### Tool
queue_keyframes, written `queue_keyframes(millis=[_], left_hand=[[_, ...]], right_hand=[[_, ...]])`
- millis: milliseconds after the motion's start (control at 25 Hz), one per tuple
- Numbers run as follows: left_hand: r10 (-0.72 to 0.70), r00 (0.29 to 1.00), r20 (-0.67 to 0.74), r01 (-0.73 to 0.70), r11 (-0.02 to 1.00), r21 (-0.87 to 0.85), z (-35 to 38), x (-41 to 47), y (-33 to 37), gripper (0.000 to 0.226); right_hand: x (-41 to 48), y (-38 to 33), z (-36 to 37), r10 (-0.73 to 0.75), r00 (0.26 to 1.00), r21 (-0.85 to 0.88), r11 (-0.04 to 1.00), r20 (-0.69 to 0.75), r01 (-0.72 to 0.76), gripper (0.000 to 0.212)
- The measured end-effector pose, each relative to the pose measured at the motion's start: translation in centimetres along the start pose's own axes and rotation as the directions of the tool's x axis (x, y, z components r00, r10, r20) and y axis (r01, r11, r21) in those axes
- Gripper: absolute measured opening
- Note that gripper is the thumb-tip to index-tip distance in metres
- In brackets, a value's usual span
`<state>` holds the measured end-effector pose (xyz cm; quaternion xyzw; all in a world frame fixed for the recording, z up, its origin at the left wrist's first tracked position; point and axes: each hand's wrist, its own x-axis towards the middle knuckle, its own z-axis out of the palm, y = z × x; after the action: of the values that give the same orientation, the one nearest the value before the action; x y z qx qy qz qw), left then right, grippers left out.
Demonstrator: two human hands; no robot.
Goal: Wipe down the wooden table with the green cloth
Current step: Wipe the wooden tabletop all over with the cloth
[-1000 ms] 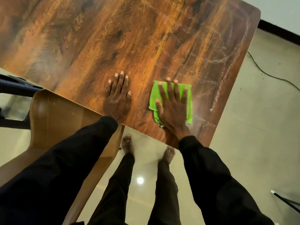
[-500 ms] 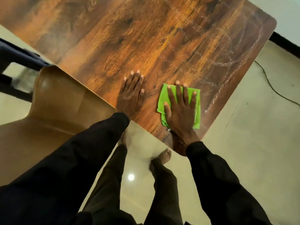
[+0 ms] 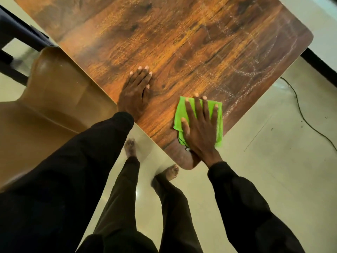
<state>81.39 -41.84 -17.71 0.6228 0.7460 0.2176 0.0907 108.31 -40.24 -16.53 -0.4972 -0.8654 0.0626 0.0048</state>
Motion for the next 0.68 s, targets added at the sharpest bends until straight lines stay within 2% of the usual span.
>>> queue_keyframes(millis=[40,160,240,320,400,480,600,680], left_hand=[[0.002,1.0,0.001,-0.002,1.0,0.001,0.1,0.0,-0.2,0.047],[0.002,1.0,0.018,-0.002,1.0,0.002,-0.1,0.0,0.0,0.048],[-0.012,1.0,0.004,0.012,1.0,0.01,-0.2,0.1,0.4,0.049],[-0.011,0.999,-0.047,0.012,1.0,0.022,-0.1,0.1,0.5,0.048],[-0.015,0.996,-0.087,0.02,0.998,0.053,0.0,0.3,0.5,0.048],[-0.003,0.997,-0.082,0.009,0.998,0.066,0.1,0.4,0.3,0.049],[-0.004,0.998,-0.069,0.008,0.998,0.056,0.0,0.5,0.0,0.05],[0.0,0.998,-0.056,0.003,0.998,0.055,-0.1,0.5,0.0,0.05]], right_hand=[[0.4,-1.3,0.2,-0.042,0.999,0.021,0.999,0.02,0.042,0.067],[-2.3,-2.7,1.2,-0.323,0.944,0.064,0.946,0.062,0.319,0.068],[-4.5,-0.4,0.8,-0.399,0.912,0.073,0.916,0.091,0.393,0.066],[-4.3,2.8,0.2,-0.327,0.942,0.042,0.945,0.071,0.325,0.063],[-0.4,4.9,-0.4,-0.175,0.984,0.02,0.984,0.011,0.175,0.062],[5.0,4.4,-0.6,-0.092,0.995,-0.004,0.996,-0.026,0.092,0.063],[9.2,0.5,-0.5,-0.132,0.991,0.02,0.991,-0.016,0.132,0.066],[6.4,-0.4,0.3,-0.301,0.953,0.022,0.953,0.018,0.301,0.069]])
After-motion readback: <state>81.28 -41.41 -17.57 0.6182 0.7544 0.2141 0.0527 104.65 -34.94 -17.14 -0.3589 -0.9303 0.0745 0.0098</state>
